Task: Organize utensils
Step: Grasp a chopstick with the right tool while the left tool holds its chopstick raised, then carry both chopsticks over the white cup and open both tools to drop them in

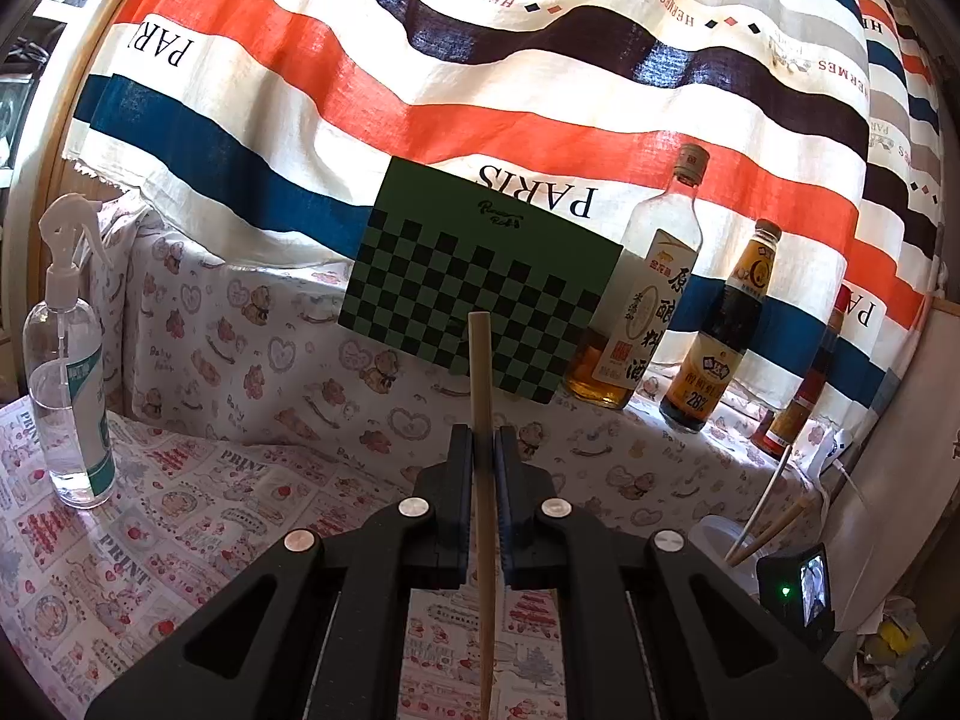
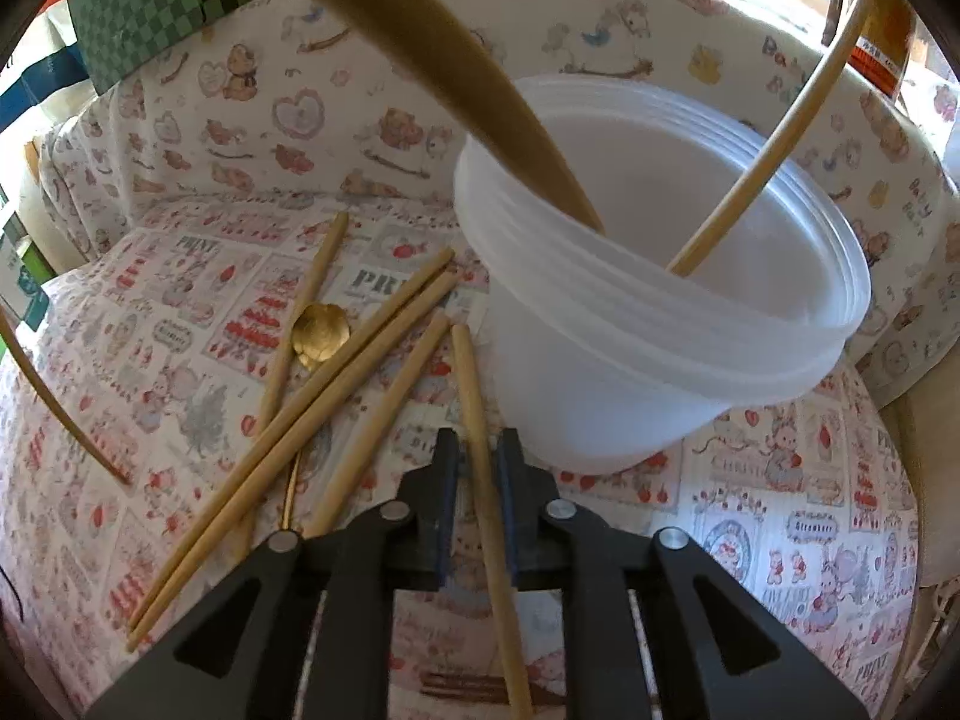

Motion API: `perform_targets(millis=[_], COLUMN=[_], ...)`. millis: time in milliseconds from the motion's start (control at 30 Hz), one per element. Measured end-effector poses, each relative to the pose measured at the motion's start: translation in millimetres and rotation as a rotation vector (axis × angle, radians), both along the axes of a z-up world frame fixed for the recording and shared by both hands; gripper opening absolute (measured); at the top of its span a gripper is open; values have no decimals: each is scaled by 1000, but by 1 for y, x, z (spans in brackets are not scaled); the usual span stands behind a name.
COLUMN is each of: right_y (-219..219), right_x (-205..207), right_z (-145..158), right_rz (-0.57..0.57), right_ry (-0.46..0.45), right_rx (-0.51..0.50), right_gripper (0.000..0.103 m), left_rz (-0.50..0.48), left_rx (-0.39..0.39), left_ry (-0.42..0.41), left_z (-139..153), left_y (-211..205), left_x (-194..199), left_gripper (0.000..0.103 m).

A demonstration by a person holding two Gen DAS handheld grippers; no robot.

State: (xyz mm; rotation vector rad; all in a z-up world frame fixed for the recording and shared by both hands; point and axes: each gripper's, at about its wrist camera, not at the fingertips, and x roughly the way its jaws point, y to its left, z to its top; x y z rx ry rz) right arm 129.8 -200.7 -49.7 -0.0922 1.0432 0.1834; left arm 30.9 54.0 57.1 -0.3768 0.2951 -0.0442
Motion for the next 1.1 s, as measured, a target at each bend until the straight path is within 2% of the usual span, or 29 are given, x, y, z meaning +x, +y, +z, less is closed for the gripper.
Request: perform_targets(millis=[167,300,633,800,933,1100], right_y=[-6,-16,-12,0,-7,-17], right_x=[-5,-24,-91,-117,-136,-153], right_z=[2,28,125,158,181,215], right_rz=[-16,20,152,192,199,213], right_ry=[2,-44,-273,-391,-463,-615], right_rx=[28,98,207,194,202,199], right_gripper=[7,7,7,7,6,6], left_rz=[0,-2,4,-1,-26,-86], left_rx=[3,5,25,17,9,4], left_ry=[-2,-4,-27,-36,-62,-114], left_z=[0,1,6,8,14,38], left_y=[-1,-1,-4,-4,-9,-25], left_x=[0,-1,-7,-10,-16,-23], left_gripper=[6,6,6,6,6,6])
